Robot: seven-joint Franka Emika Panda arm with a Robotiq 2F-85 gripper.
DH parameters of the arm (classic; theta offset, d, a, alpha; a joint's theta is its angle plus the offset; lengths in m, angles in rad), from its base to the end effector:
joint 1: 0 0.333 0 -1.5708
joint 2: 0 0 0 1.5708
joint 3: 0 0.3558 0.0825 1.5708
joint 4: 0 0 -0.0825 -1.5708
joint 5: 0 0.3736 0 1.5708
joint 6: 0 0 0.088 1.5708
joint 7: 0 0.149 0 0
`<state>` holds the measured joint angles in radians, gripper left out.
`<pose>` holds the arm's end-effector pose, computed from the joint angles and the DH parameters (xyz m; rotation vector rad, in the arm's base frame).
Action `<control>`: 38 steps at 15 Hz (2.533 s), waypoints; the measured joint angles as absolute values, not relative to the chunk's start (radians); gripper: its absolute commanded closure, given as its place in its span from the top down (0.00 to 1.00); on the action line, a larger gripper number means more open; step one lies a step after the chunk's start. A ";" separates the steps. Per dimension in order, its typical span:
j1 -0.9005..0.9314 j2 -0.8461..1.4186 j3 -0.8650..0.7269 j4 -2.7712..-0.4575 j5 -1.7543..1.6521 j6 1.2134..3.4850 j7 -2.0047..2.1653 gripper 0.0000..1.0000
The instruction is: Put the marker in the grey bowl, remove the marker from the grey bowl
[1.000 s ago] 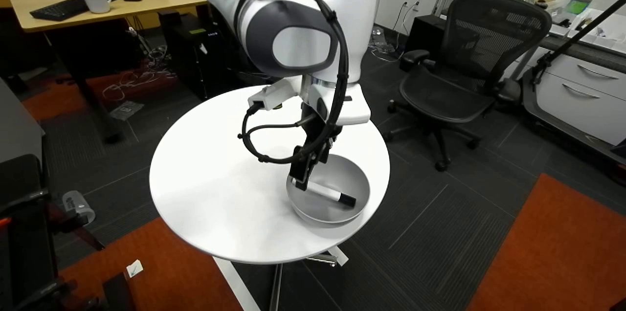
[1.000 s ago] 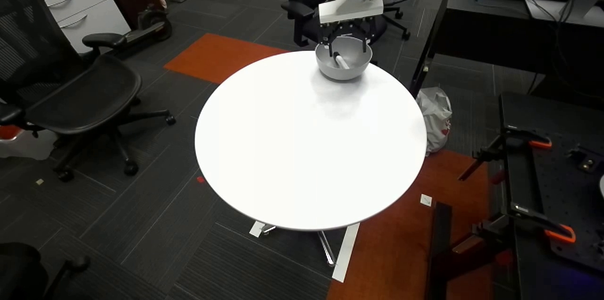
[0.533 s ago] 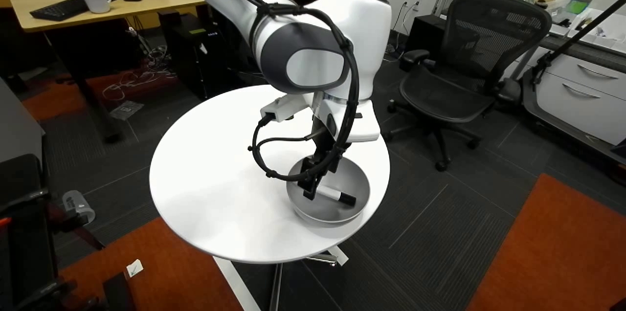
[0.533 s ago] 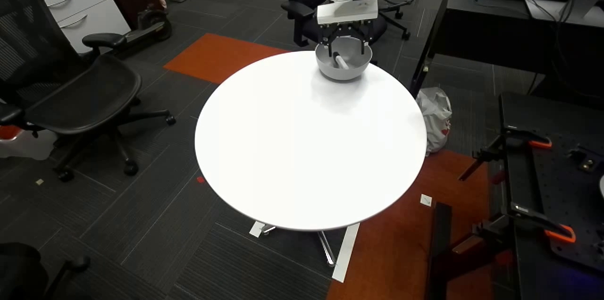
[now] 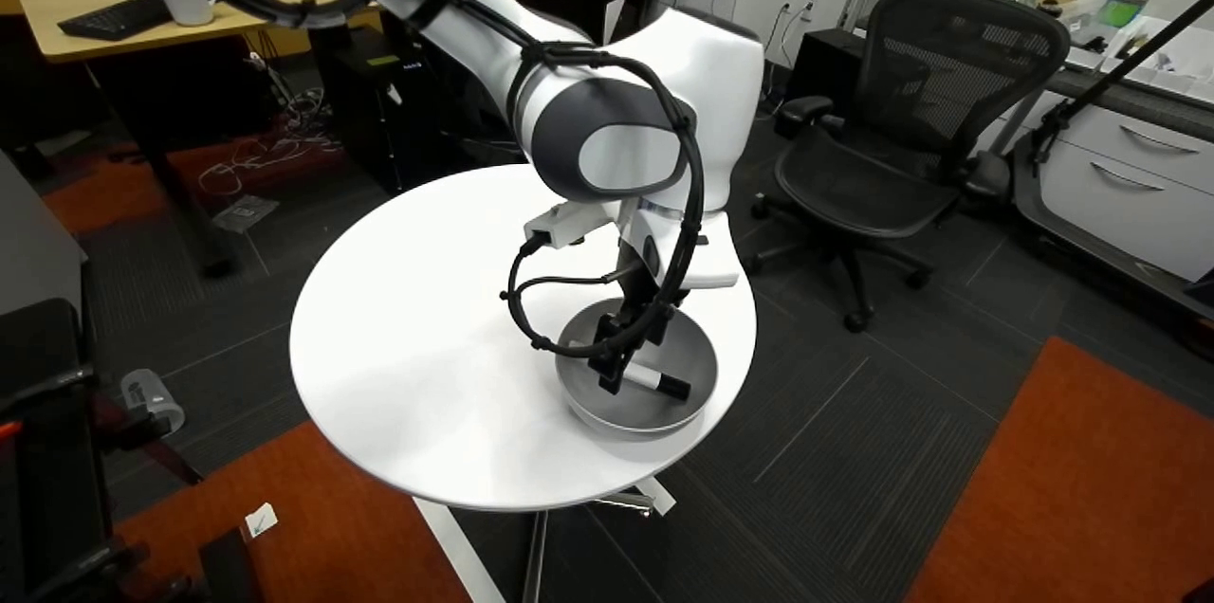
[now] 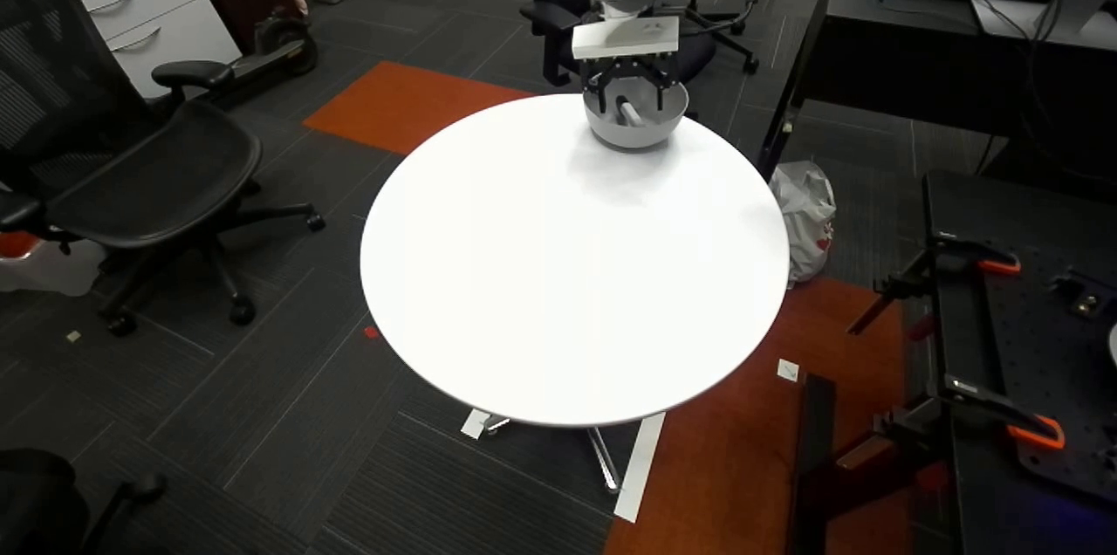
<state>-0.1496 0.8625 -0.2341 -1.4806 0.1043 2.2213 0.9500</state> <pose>0.6806 -0.2396 0.1534 2.3724 -1.8613 -0.0988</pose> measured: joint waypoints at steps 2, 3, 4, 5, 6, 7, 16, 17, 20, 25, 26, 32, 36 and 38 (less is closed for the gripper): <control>-0.152 0.882 -0.234 -1.463 0.104 2.216 0.953 0.74; -0.154 0.892 -0.234 -1.455 0.104 2.213 0.954 0.71; -0.157 0.899 -0.234 -1.449 0.104 2.210 0.954 0.71; -0.161 0.906 -0.234 -1.444 0.104 2.209 0.954 0.63; -0.164 0.913 -0.234 -1.439 0.104 2.209 0.954 0.56; -0.167 0.920 -0.234 -1.434 0.104 2.209 0.954 0.46; -0.174 0.936 -0.236 -1.409 0.106 2.207 0.977 0.05; -0.174 0.931 -0.239 -1.410 0.106 2.208 0.986 0.05; -0.168 0.886 -0.257 -1.433 0.106 2.218 0.991 0.05; -0.140 0.717 -0.277 -1.561 0.083 2.235 0.990 0.05; -0.128 0.679 -0.278 -1.590 0.067 2.237 0.989 0.05; 0.001 0.502 -0.266 -1.726 -0.089 2.238 0.990 0.05; 0.077 0.474 -0.215 -1.746 -0.158 2.238 0.990 0.05; 0.102 0.478 -0.187 -1.754 -0.177 2.238 0.990 0.05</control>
<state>0.1017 0.4776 -0.1873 -1.7542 -0.1769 2.2377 0.9901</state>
